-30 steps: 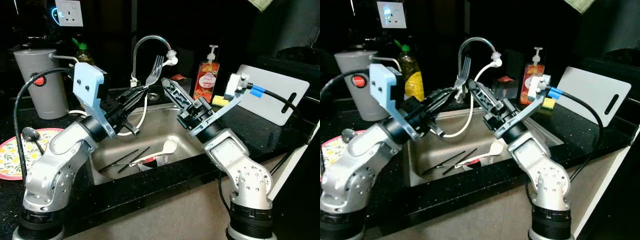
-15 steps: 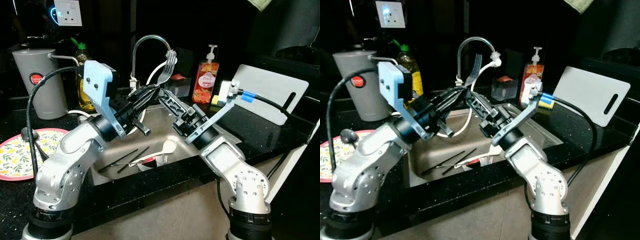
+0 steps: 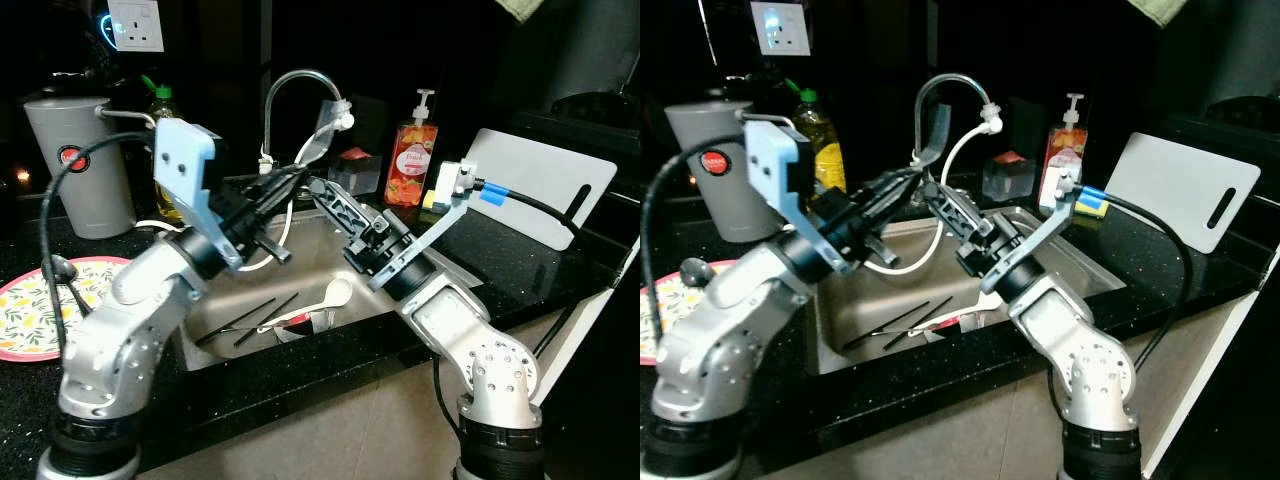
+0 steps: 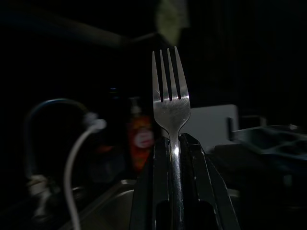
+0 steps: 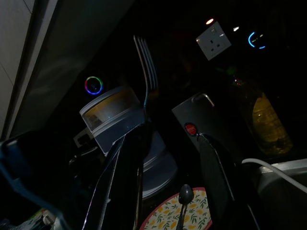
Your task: Kitchen organization
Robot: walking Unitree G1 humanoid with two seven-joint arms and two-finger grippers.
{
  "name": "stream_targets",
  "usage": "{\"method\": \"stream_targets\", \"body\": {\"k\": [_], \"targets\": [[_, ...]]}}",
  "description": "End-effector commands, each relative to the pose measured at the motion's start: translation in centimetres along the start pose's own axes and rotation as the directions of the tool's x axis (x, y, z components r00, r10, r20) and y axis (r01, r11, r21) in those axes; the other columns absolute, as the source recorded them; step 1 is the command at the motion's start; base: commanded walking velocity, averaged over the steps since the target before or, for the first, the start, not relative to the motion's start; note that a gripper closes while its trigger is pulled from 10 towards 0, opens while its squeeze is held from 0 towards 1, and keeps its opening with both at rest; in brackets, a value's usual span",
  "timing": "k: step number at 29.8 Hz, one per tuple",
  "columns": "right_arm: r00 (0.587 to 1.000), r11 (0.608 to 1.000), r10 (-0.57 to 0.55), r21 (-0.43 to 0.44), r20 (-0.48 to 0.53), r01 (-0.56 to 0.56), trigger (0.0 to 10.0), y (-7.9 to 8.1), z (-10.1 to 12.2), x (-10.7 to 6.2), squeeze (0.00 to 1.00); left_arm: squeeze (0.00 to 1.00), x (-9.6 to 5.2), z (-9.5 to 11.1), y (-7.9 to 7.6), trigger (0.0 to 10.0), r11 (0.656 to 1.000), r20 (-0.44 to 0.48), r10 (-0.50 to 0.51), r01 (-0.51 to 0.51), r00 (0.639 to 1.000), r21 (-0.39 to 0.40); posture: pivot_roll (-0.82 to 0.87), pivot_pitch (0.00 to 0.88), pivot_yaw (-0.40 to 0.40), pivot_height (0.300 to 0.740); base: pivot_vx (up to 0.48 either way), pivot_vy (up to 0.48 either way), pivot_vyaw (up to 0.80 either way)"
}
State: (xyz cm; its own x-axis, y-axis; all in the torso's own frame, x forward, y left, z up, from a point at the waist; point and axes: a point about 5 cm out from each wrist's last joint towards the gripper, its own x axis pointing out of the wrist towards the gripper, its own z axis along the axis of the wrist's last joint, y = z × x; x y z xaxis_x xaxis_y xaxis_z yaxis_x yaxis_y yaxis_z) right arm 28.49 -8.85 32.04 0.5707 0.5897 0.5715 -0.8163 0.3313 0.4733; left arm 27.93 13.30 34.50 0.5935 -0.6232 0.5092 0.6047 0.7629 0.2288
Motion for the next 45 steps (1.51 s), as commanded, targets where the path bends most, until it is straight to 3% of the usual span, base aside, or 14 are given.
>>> {"method": "stream_targets", "body": {"k": [1,6,13,19,22,31,45], "targets": [[0.999,1.0,0.027,-0.007,0.023,-0.027,10.0,0.4,0.6,-0.1,0.0,0.0,-0.2,-0.4,0.1,10.0,1.0,-0.032,-0.008,0.008,0.999,0.014,-0.07,0.0,-0.07,0.74,0.0,0.0,0.0],[0.999,1.0,0.015,-0.021,0.043,-0.014,10.0,0.3,1.2,0.4,0.0,0.0,-0.1,-2.0,-1.2,10.0,0.99,-0.133,-0.057,0.074,0.989,0.12,-0.06,0.0,-0.082,0.74,0.0,0.0,0.0],[0.999,0.998,-0.032,-0.056,0.038,0.034,10.0,-0.2,1.1,0.7,0.0,0.0,0.2,-2.4,-2.3,10.0,0.989,-0.135,-0.095,0.109,0.986,0.101,-0.06,0.0,-0.085,0.74,0.0,0.0,0.0],[0.998,0.997,-0.05,-0.065,0.027,0.051,10.0,-0.4,1.0,0.7,0.0,0.0,0.4,-2.0,-1.7,10.0,0.992,-0.114,-0.061,0.073,0.992,0.102,-0.07,0.0,-0.085,0.74,0.0,0.0,0.0],[0.998,0.996,-0.055,-0.068,0.032,0.057,10.0,-0.6,1.2,0.4,0.0,0.0,0.5,-2.2,-0.5,10.0,0.988,-0.119,0.037,-0.018,0.992,0.156,-0.06,0.0,-0.094,0.74,0.0,0.0,0.0],[0.998,0.996,-0.054,-0.07,0.027,0.056,10.0,-0.7,1.1,0.5,0.0,0.0,0.4,-1.7,-0.5,10.0,0.991,-0.096,0.033,-0.02,0.995,0.135,-0.06,0.0,-0.091,0.74,0.0,0.0,0.0],[0.999,0.996,-0.051,-0.068,0.02,0.052,10.0,-0.6,0.9,0.5,0.0,0.0,0.7,-2.0,-3.2,10.0,0.992,-0.076,-0.111,0.115,0.991,0.051,-0.07,0.0,-0.093,0.74,0.0,0.0,0.0]]}}
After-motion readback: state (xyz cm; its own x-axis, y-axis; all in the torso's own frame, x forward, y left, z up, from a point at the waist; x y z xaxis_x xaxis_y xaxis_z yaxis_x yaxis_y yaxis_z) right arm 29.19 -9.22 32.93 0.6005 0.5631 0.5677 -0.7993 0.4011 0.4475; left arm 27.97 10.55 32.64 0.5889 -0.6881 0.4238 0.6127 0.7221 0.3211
